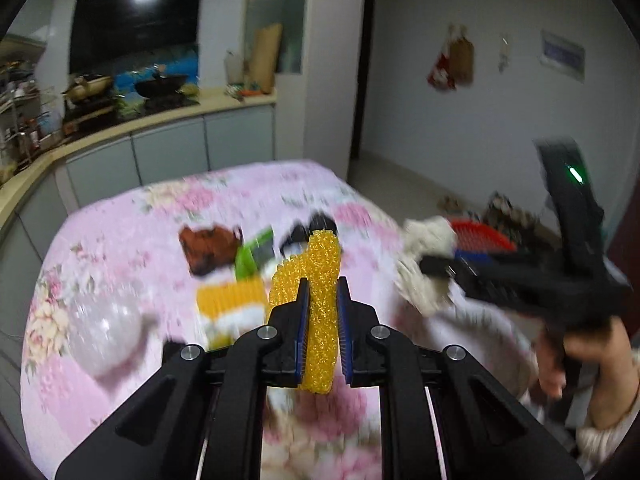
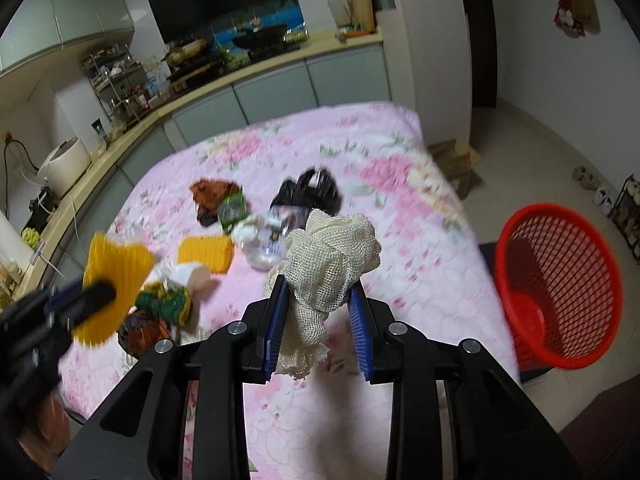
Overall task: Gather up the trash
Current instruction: 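Lift the yellow mesh and white cloth and carry both toward the red basket, then open both tools over the red basket to drop the mesh and cloth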
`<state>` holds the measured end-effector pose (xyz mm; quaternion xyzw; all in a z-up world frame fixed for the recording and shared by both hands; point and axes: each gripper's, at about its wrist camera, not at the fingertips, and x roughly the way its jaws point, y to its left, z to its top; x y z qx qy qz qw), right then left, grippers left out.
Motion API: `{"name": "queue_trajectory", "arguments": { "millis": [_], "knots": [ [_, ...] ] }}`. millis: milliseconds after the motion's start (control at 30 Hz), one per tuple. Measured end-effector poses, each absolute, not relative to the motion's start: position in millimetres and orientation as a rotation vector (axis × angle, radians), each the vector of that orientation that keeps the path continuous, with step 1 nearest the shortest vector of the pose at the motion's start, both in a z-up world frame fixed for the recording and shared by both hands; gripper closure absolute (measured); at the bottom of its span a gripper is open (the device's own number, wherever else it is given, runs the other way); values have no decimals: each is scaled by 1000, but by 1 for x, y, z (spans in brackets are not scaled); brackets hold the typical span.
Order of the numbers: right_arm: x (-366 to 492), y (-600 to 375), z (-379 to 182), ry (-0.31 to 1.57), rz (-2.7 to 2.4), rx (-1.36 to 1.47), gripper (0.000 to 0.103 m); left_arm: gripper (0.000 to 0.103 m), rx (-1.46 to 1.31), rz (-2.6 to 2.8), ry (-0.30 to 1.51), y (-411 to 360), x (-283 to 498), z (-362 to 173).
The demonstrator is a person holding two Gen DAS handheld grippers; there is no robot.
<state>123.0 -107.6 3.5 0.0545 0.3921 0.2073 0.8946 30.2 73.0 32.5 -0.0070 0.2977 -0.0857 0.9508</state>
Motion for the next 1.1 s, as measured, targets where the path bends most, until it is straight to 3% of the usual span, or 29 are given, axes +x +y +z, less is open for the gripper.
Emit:
{"name": "queue_trajectory", "arguments": {
  "millis": [467, 833, 1100],
  "knots": [
    [117, -151, 60, 620, 379, 133, 73, 91, -75, -173, 513, 46, 78, 81],
    [132, -227, 68, 602, 162, 154, 73, 91, -39, -374, 547, -32, 126, 83],
    [143, -290, 46, 666, -7, 165, 73, 91, -35, -552, 661, -114, 170, 54]
  ]
}}
